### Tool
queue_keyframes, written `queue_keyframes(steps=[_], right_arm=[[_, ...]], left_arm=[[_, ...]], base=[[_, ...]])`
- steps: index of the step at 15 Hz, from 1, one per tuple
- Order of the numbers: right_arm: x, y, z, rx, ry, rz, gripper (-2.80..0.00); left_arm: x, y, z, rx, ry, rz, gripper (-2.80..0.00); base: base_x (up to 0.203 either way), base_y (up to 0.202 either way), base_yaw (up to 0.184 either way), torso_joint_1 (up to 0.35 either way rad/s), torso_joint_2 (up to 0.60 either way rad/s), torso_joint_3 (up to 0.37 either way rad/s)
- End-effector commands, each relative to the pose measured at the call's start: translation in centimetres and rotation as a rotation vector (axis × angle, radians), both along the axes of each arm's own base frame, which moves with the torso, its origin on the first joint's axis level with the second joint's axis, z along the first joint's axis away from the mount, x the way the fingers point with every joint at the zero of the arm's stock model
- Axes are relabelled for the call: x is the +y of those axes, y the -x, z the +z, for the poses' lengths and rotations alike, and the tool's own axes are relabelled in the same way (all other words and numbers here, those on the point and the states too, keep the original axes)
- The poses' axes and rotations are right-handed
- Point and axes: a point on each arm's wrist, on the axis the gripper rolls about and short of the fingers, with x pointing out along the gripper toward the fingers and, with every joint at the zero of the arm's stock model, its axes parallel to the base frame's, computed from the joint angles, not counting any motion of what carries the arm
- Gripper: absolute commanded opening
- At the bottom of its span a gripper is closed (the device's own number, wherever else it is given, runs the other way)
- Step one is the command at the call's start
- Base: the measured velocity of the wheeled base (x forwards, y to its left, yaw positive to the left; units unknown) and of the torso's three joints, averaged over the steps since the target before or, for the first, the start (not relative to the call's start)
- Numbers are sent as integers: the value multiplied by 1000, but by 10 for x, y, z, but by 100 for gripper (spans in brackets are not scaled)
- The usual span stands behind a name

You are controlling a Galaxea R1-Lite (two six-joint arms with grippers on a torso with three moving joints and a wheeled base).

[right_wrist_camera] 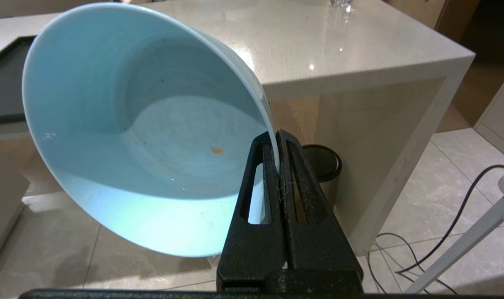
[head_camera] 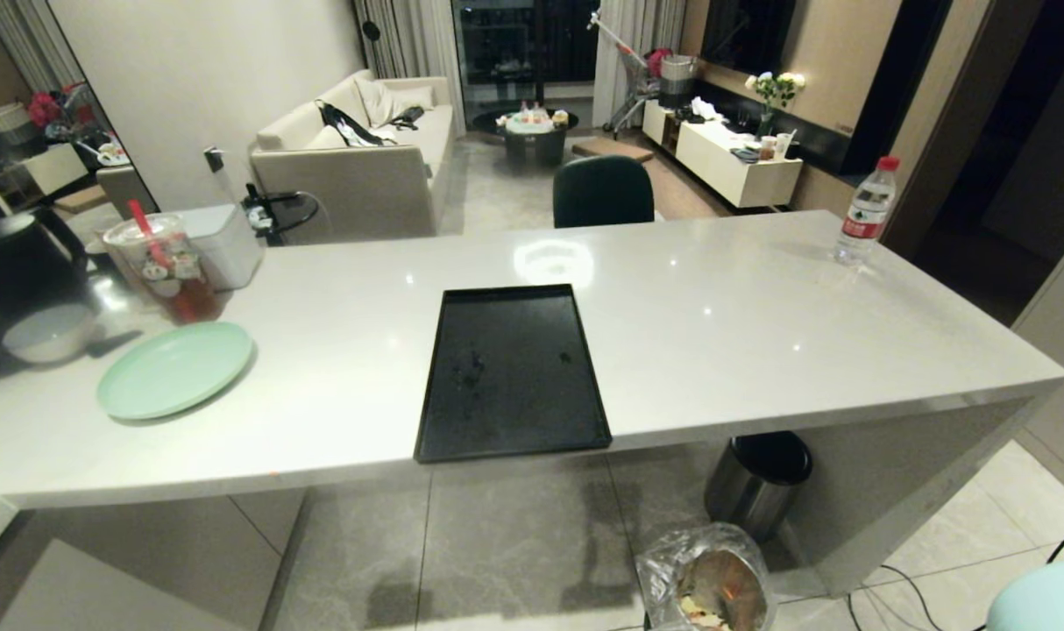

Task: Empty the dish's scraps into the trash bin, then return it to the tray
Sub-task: Put the bowl back to the table

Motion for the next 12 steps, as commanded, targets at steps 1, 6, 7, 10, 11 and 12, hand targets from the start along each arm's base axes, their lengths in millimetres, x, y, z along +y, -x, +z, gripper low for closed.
queue_keyframes(steps=[1, 6, 7, 10, 11, 12], right_arm=[[0, 0, 0, 0, 0, 0, -280], [0, 0, 0, 2, 1, 0, -280], [0, 0, 0, 2, 3, 0, -280], [0, 0, 0, 2, -4, 0, -280], [0, 0, 0, 2, -5, -1, -280], [0, 0, 0, 2, -5, -2, -280]], left_arm=[[0, 0, 0, 0, 1, -1, -280], [0, 0, 0, 0, 1, 0, -280], [0, 0, 0, 0, 1, 0, -280], [0, 0, 0, 0, 1, 0, -280], [0, 0, 0, 0, 1, 0, -280], [0, 0, 0, 0, 1, 0, -280]], base=[[0, 0, 0, 153, -374, -231], [0, 0, 0, 145, -354, -208], [0, 0, 0, 132, -338, -203], [0, 0, 0, 150, -336, -190], [0, 0, 0, 155, -335, -194], [0, 0, 0, 134, -319, -182]])
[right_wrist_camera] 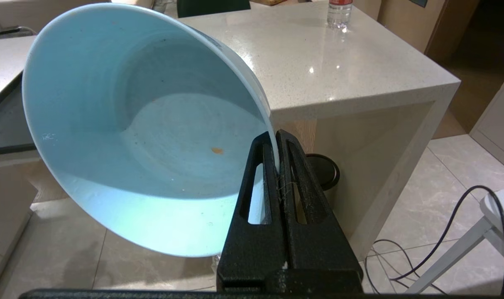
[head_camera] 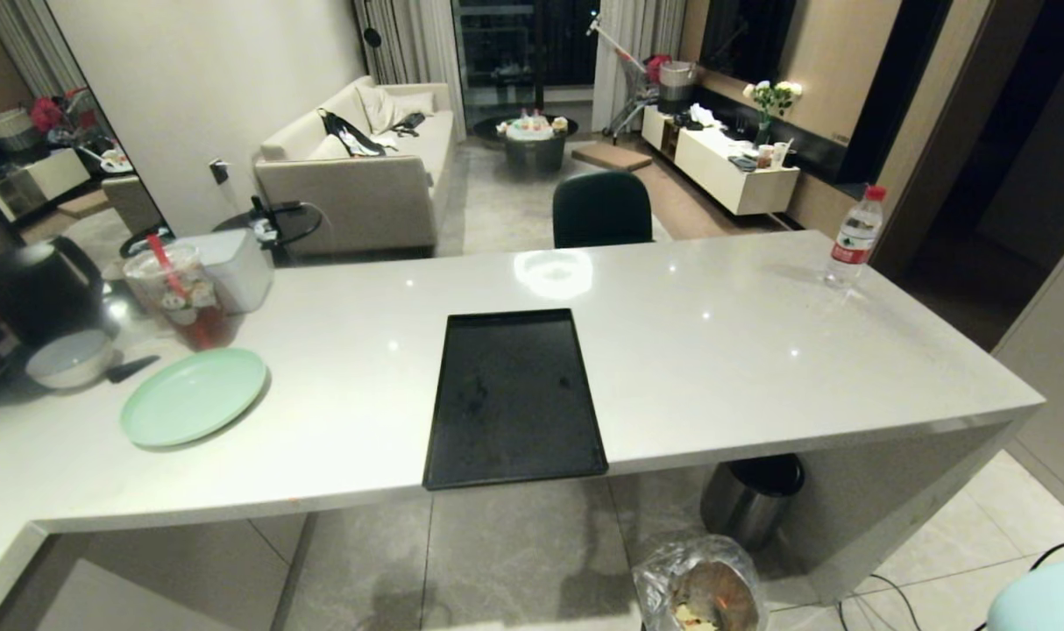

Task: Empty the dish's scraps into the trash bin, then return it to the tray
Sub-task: Put the bowl back to the table

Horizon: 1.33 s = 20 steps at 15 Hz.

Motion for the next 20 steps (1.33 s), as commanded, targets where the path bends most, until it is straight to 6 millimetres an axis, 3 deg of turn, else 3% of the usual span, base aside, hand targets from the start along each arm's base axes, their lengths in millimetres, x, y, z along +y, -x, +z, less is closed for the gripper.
queue_keyframes(steps=[1, 14, 20], right_arm=[[0, 0, 0, 0, -2, 0, -280], [0, 0, 0, 0, -2, 0, -280], [0, 0, 0, 0, -2, 0, -280]], left_arm=[[0, 0, 0, 0, 1, 0, -280], [0, 0, 0, 0, 1, 0, -280], [0, 0, 0, 0, 1, 0, -280]], base=[[0, 0, 0, 99, -288, -138], [0, 0, 0, 0, 0, 0], [176, 0, 0, 4, 1, 1]])
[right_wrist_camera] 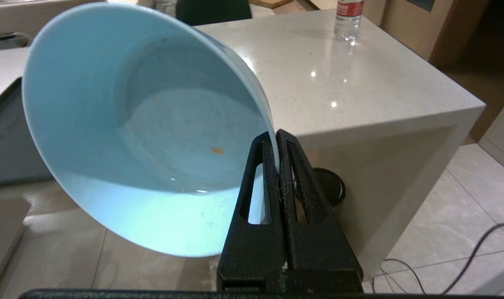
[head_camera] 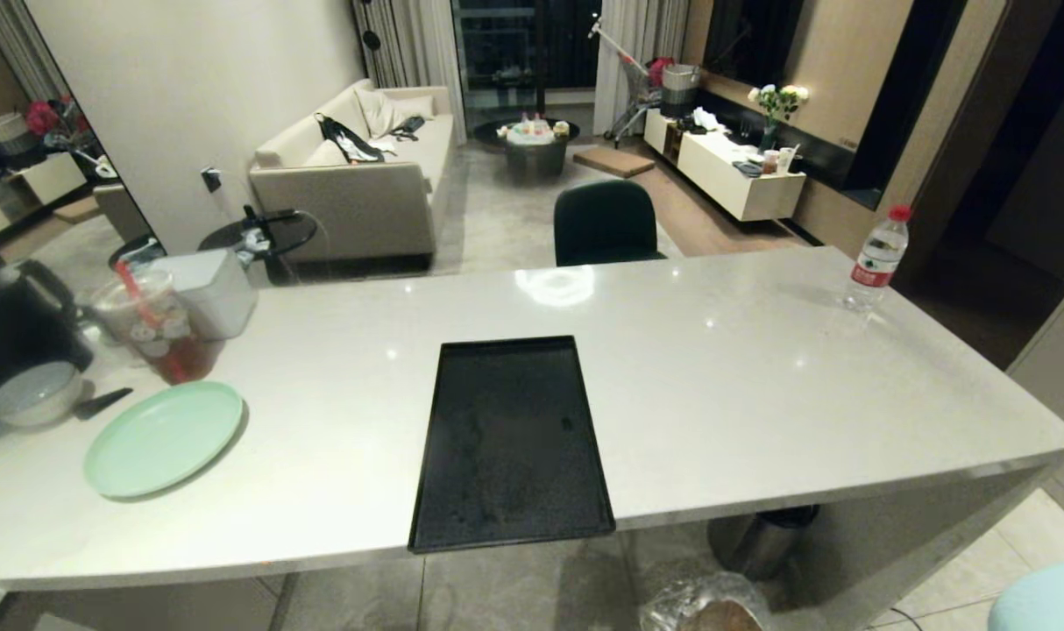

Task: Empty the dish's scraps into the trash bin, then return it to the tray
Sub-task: Put the bowl back to the table

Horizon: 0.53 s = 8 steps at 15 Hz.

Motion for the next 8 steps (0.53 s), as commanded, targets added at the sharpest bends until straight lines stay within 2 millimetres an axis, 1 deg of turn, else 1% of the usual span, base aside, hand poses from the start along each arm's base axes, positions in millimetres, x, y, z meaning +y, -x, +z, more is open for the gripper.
queue_keyframes(steps=[1, 6, 7, 8], right_arm=[[0, 0, 0, 1, 0, 0, -280], [0, 0, 0, -1, 1, 0, -280], [0, 0, 0, 1, 0, 0, -280], [0, 0, 0, 1, 0, 0, -280]], left_arm=[[0, 0, 0, 1, 1, 0, -280], [0, 0, 0, 1, 1, 0, -280], [0, 0, 0, 1, 1, -1, -280], [0, 0, 0, 1, 1, 0, -280]], base=[[191, 0, -2, 2, 2, 2], [188, 0, 1, 4, 0, 2], [89, 0, -2, 15, 2, -5], [0, 0, 0, 0, 0, 0]])
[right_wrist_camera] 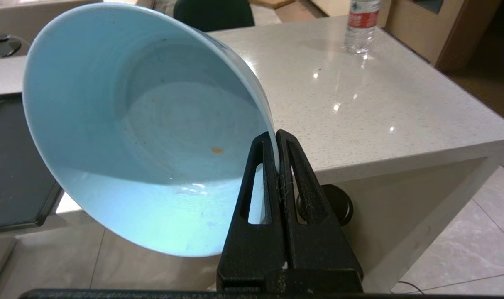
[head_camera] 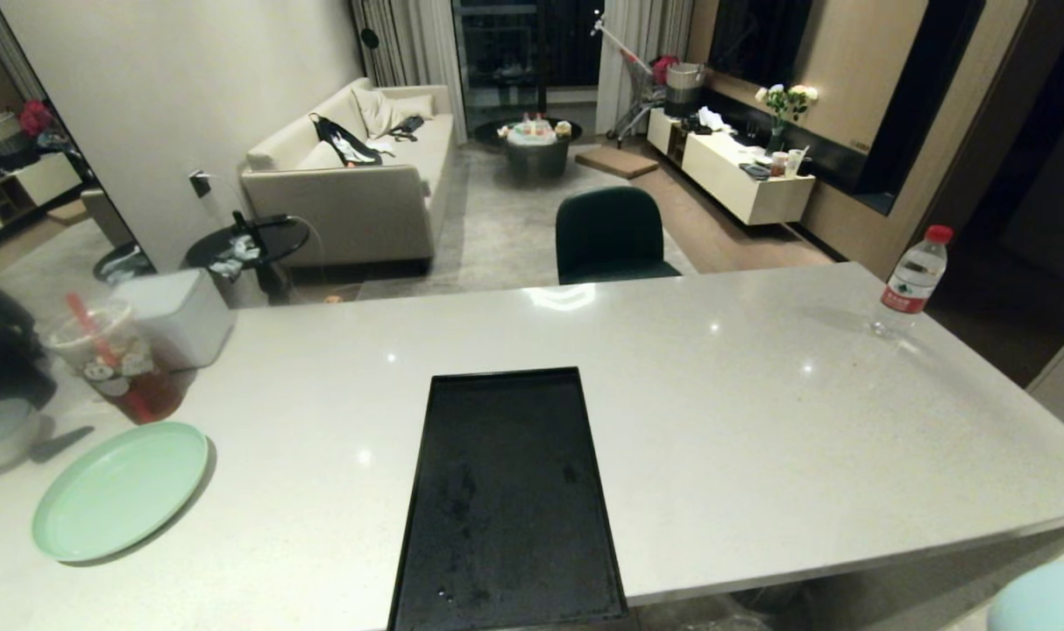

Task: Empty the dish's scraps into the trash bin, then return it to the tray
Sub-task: Put the bowl back to the table

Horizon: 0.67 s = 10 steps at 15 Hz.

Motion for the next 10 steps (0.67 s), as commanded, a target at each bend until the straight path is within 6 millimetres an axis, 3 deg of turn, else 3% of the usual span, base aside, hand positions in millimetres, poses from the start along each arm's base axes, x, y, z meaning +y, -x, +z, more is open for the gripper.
queue_keyframes(steps=[1, 10], right_arm=[[0, 0, 0, 1, 0, 0, -280], [0, 0, 2, -20, 19, 3, -280]], left_arm=[[0, 0, 0, 1, 0, 1, -280], [0, 0, 0, 1, 0, 1, -280]], base=[[0, 0, 0, 0, 0, 0], [0, 0, 0, 0, 0, 0]])
